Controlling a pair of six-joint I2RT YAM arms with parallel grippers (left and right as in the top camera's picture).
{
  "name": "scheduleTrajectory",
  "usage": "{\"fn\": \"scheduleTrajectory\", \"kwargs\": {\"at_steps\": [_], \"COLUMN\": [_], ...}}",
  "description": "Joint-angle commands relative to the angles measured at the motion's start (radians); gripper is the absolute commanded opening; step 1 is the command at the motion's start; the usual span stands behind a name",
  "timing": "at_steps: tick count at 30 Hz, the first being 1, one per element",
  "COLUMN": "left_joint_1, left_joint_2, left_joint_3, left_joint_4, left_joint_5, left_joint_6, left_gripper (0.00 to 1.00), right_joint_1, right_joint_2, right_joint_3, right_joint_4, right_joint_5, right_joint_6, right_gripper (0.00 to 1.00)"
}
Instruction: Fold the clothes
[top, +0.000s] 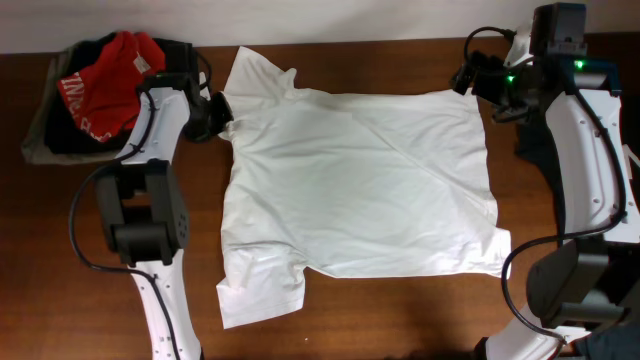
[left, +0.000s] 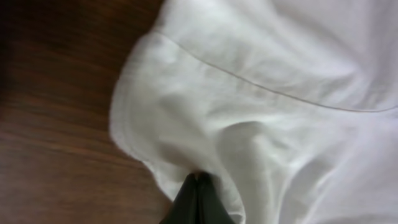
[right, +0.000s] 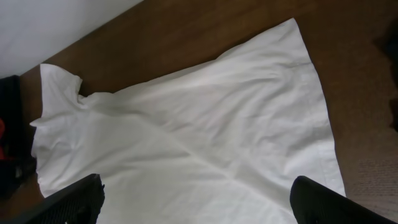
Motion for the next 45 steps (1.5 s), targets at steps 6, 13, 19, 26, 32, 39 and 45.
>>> {"fn": "scheduleTrajectory", "kwargs": {"at_steps": [6,13,19,26,32,39,45], "left_joint_1": [-0.013,-0.013,-0.008,-0.002,-0.002,-0.002,-0.002], "left_joint_2": [0.071,0.071,0.071,0.07,0.07,0.07,0.07], "left_joint_3": [0.0,0.0,0.0,0.01,0.056,0.157,0.266], "left_joint_4": [0.008,0.013,-0.026,-0.114,-0.171,-0.214,-0.238], "left_joint_5": [0.032,-0.004,-0.134,-0.348,-0.537,-0.7,-0.71], "left_joint_6": [-0.024,-0.024,-0.024,-0.023,-0.024,-0.023,-0.013], "left_gripper": [0.01,0.02,0.02,0.0,0.0,0.01,0.02], "right_joint_1": [-0.003,-0.003,-0.003,-0.003,-0.003,-0.003,-0.003], "right_joint_2": [0.003,0.003,0.003,0.003,0.003,0.003,0.003], "right_joint_3": [-0.005,-0.005,-0.005,-0.005,-0.005,-0.005,-0.005], "right_joint_4": [0.0,0.0,0.0,0.0,0.0,0.0,0.0], "right_joint_5": [-0.008,-0.008,-0.009,-0.008,-0.008,-0.008,-0.008], "right_joint_6": [0.005,0.005,0.005,0.005,0.005,0.005,0.005], "right_gripper": [0.99,0.99,0.99,0.99,0.99,0.99,0.99]}}
